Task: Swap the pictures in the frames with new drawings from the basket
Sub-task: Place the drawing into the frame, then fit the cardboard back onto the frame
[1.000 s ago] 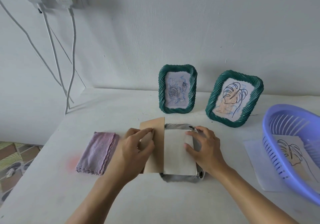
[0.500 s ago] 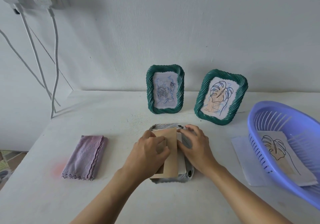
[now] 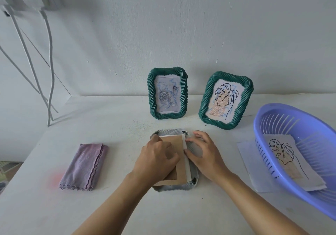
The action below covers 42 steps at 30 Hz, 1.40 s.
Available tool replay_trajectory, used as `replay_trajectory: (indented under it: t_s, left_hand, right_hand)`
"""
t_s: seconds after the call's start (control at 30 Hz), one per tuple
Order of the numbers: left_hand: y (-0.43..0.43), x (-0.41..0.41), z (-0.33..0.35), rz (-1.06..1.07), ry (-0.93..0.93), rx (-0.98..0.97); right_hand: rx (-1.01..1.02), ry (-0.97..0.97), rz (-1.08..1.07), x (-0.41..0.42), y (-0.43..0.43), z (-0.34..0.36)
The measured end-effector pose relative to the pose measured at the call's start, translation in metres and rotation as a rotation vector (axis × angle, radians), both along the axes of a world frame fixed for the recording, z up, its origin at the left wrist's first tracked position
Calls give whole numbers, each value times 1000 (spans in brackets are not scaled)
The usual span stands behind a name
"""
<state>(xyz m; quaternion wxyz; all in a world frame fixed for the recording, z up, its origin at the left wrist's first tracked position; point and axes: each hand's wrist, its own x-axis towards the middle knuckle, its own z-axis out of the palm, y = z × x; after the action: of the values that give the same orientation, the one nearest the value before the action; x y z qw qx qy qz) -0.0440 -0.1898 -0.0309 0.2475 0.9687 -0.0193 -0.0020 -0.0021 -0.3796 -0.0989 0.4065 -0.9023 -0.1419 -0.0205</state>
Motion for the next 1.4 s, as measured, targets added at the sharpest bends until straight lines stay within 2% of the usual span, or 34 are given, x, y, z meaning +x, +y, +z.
replay_trajectory:
  t_s: [0.3, 0.6, 0.83, 1.0, 1.1, 1.3, 1.4]
  left_hand:
    - [-16, 1, -6, 32, -84, 28]
    - [-15, 3, -11, 5, -82, 5]
    - [-15, 3, -23, 30, -85, 66]
    - [-16, -2, -19, 57, -97, 212]
    - [-10, -6, -11, 59, -120, 228]
    - [26, -17, -21, -52, -181, 108]
    - [55, -27, -29, -76, -98, 57]
  right_hand:
    - [-11, -9, -5, 0, -1, -1]
    - [-17, -59, -1, 1, -4, -4]
    - [33, -46, -20, 2, -5, -7]
    - [57, -28, -30, 2, -3, -7]
    - [37, -5, -37, 2, -1, -6]
    - [34, -19, -36, 2, -1, -7]
    - [44, -26, -42, 2, 0, -8]
